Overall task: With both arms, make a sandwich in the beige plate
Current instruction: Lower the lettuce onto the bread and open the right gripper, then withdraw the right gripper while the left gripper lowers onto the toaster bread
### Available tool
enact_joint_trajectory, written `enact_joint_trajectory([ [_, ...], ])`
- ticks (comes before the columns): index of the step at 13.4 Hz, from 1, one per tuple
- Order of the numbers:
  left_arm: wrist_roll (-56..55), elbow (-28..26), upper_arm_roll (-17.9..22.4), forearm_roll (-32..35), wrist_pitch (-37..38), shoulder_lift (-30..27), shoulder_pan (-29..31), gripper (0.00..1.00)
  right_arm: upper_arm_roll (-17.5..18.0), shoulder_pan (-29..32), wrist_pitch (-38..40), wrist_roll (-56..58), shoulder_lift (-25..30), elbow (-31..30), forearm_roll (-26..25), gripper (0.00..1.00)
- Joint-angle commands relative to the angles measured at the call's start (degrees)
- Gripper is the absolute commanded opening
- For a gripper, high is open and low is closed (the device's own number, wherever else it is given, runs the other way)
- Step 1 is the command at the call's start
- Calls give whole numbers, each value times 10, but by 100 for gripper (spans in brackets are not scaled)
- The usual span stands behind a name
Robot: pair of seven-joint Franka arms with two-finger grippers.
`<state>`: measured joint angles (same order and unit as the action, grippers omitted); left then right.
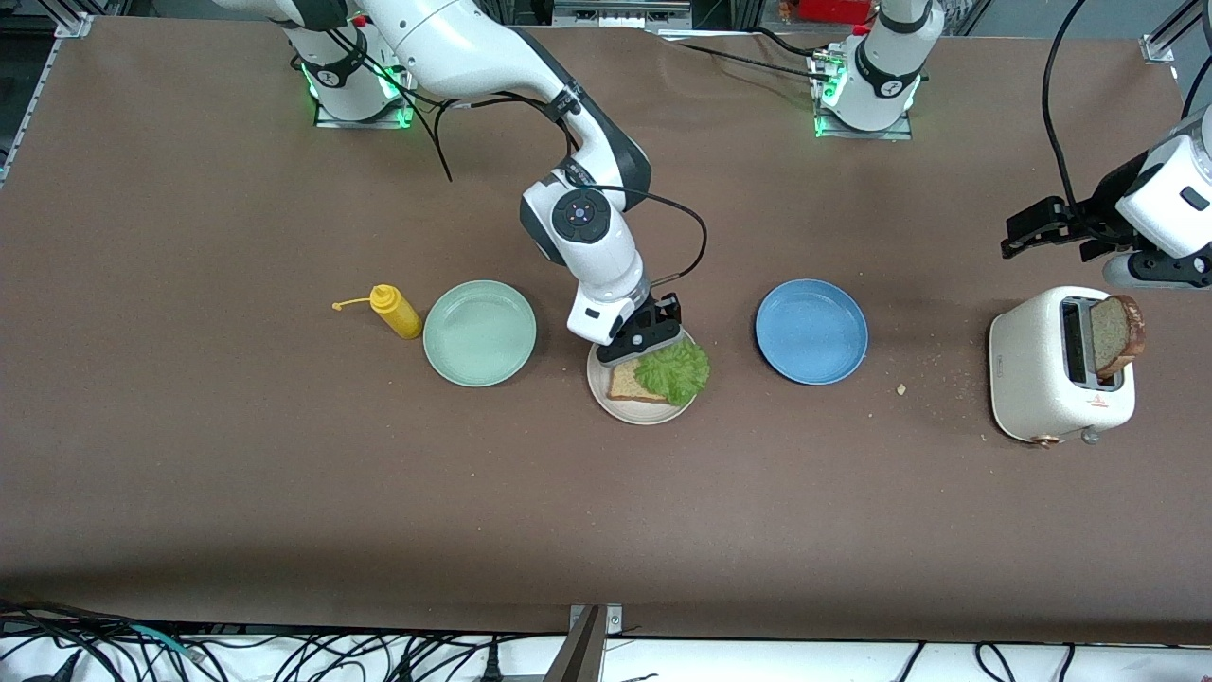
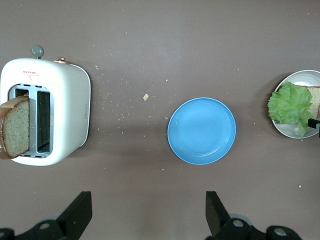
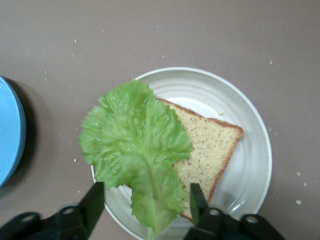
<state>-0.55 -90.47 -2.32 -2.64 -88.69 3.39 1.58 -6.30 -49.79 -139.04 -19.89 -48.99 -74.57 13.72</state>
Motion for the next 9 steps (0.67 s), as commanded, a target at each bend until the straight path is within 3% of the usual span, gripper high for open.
enact_joint_trajectory([
  [1, -8, -8, -2, 20, -8, -7, -4, 100, -29, 1, 84, 1, 39, 4, -11, 100],
  [6, -7, -9, -2, 28, -15, -3, -1, 100, -113, 1, 277, 3, 132, 4, -26, 100],
  [9, 1, -30, -2, 59, -45, 0, 5, 100, -162, 0, 399, -2, 193, 3, -79, 100],
])
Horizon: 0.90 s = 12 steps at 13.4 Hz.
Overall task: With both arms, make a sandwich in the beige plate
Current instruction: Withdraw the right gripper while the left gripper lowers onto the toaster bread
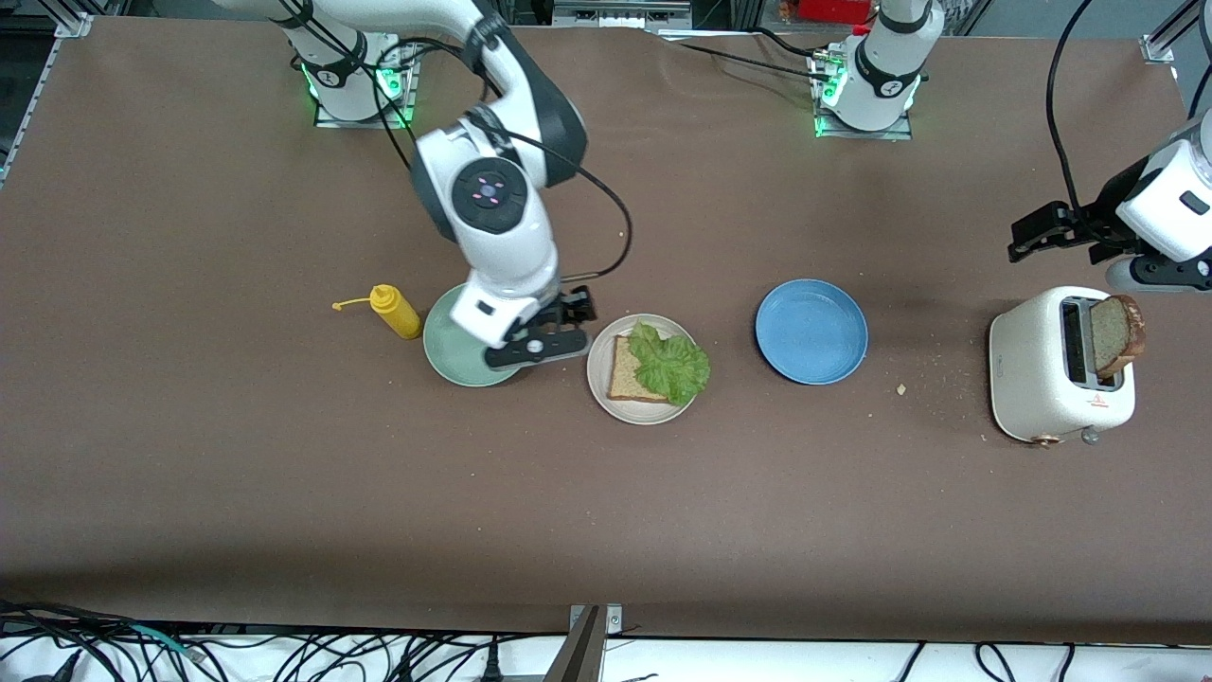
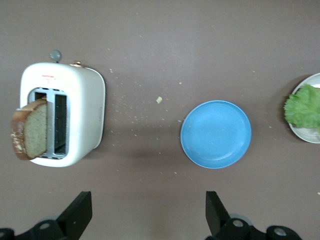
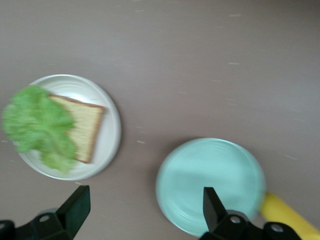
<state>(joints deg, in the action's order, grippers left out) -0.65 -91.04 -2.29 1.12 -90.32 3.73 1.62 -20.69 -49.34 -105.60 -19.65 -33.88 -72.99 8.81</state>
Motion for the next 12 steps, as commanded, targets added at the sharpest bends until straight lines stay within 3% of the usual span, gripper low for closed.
enact_joint_trajectory([
  [1, 5, -44, -1, 21, -49, -6, 10, 100, -37, -6, 115, -11, 57, -9, -27, 100],
  [3, 9, -69, -1, 21, -84, -7, 29, 100, -53, 3, 127, 5, 94, -22, -35, 100],
  [4, 33, -77, -1, 21, -99, -5, 40, 100, -51, 41, 129, 9, 119, -37, -30, 100],
  [7, 110, -86, -1, 20, -131, 9, 86, 100, 46, 197, 144, 125, 180, -67, -35, 100],
  [10, 179, -111, -1, 14, -182, 23, 129, 100, 151, 367, 168, 131, 233, -72, -42, 100],
  [12, 207, -139, -2, 13, -225, 25, 158, 100, 173, 403, 168, 132, 275, -122, -81, 100],
])
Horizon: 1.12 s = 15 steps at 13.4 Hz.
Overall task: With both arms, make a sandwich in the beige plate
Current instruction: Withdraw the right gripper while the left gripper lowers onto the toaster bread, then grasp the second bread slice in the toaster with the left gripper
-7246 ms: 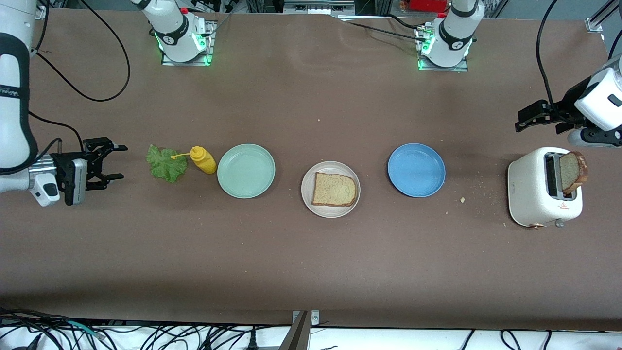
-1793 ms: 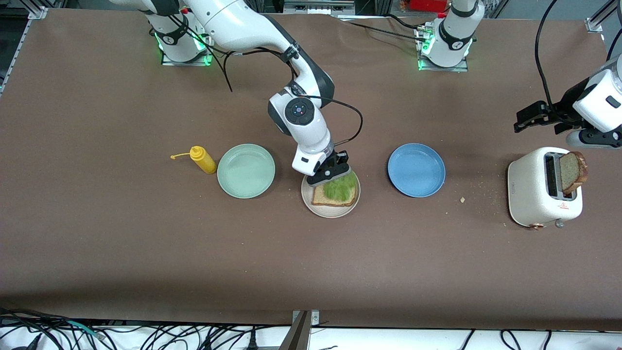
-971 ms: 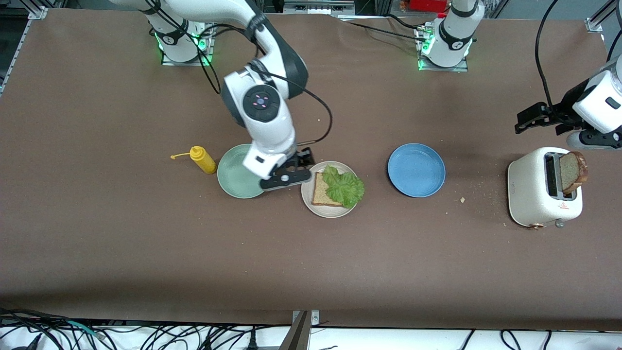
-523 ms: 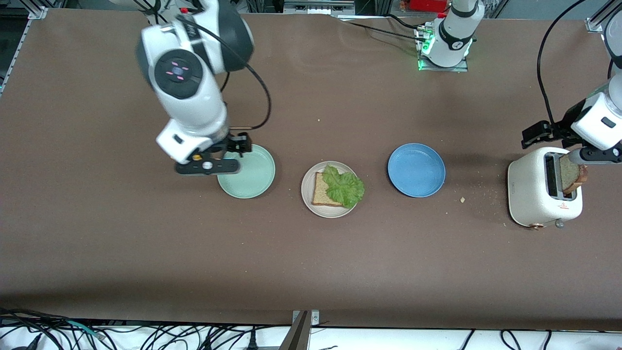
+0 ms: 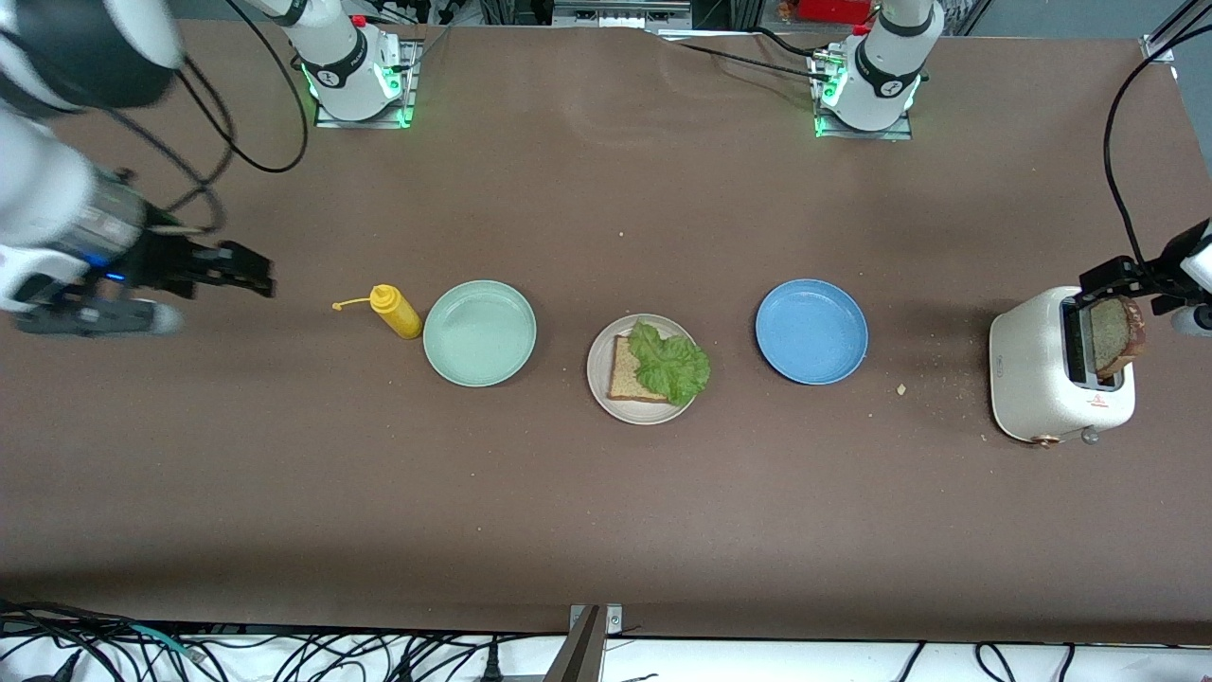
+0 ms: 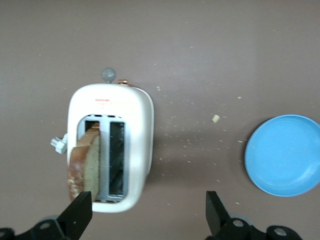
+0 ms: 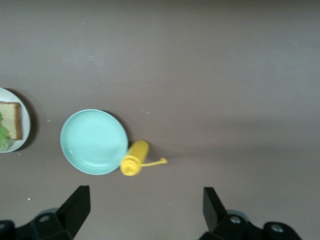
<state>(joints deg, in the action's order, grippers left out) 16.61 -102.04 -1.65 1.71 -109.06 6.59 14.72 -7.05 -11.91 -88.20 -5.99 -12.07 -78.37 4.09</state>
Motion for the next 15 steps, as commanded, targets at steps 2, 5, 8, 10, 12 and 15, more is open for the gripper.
enact_joint_trajectory([
  [2, 67, -49, -8, 7, -76, 3, 46, 100, 62, 38, -13, -12, 120, -146, -71, 100],
  [5, 114, -50, -8, 4, -105, 30, 78, 100, 71, 62, -51, 3, 154, -193, -78, 100],
  [8, 132, -50, -8, 1, -122, 61, 96, 100, 73, 61, -27, 3, 125, -146, -73, 100],
  [10, 155, -49, -8, -16, -130, 76, 103, 92, 72, 62, -18, -5, 126, -150, -71, 100],
  [12, 157, -46, -8, -28, -135, 84, 112, 43, 67, 65, -42, -14, 130, -158, -41, 100],
  [15, 158, -38, -8, -22, -134, 83, 111, 0, 48, 65, -100, -14, 149, -202, -42, 100],
])
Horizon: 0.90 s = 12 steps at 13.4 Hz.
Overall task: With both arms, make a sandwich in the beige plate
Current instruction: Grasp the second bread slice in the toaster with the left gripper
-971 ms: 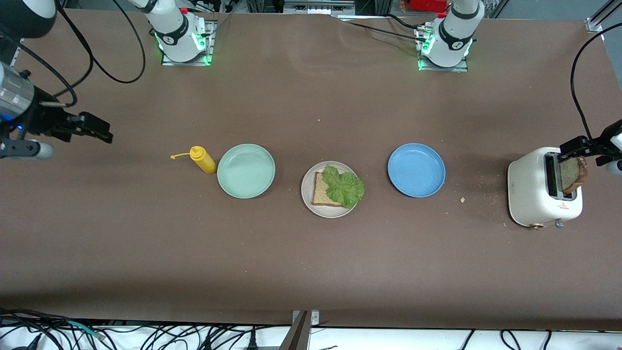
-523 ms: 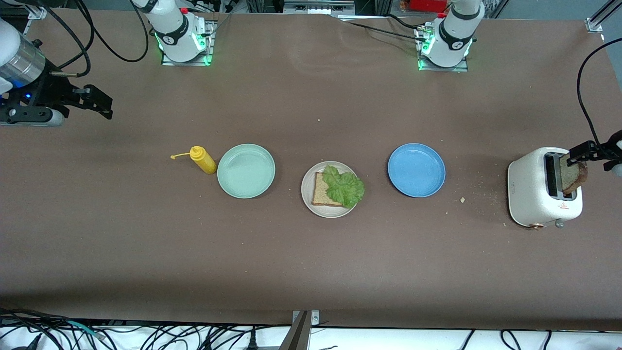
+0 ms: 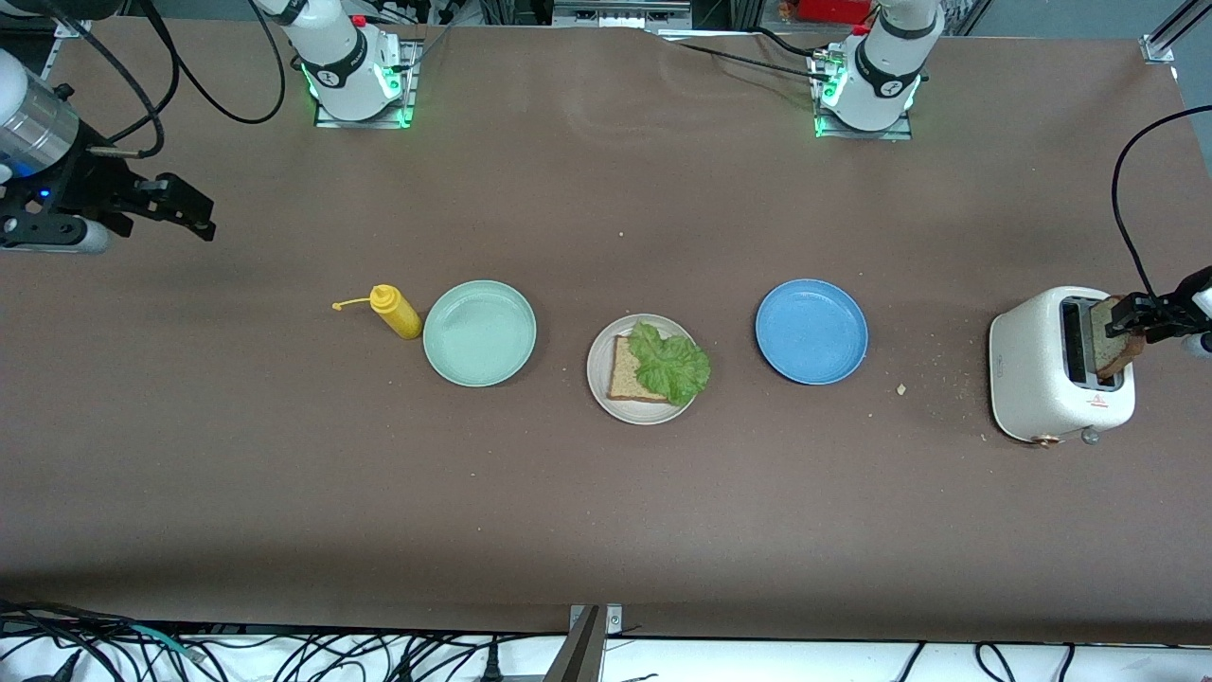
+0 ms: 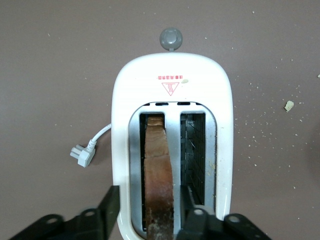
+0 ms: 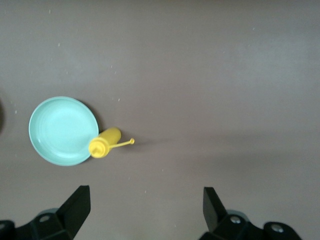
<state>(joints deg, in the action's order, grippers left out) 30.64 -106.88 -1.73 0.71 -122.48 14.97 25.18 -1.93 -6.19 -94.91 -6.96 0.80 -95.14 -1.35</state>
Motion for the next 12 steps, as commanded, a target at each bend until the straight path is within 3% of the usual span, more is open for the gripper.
enact_joint_trajectory([
  [1, 20, 15, -7, -11, 3, -2, 4, 0, -6, 8, -32, -4, 19, -35, 16, 100],
  [5, 46, 53, -9, -10, 28, -3, -1, 0, -5, 4, -28, -4, 18, -32, 18, 100],
  [12, 46, 178, -9, -19, 183, -3, -52, 0, -4, 4, -25, -3, 17, -31, 19, 100],
])
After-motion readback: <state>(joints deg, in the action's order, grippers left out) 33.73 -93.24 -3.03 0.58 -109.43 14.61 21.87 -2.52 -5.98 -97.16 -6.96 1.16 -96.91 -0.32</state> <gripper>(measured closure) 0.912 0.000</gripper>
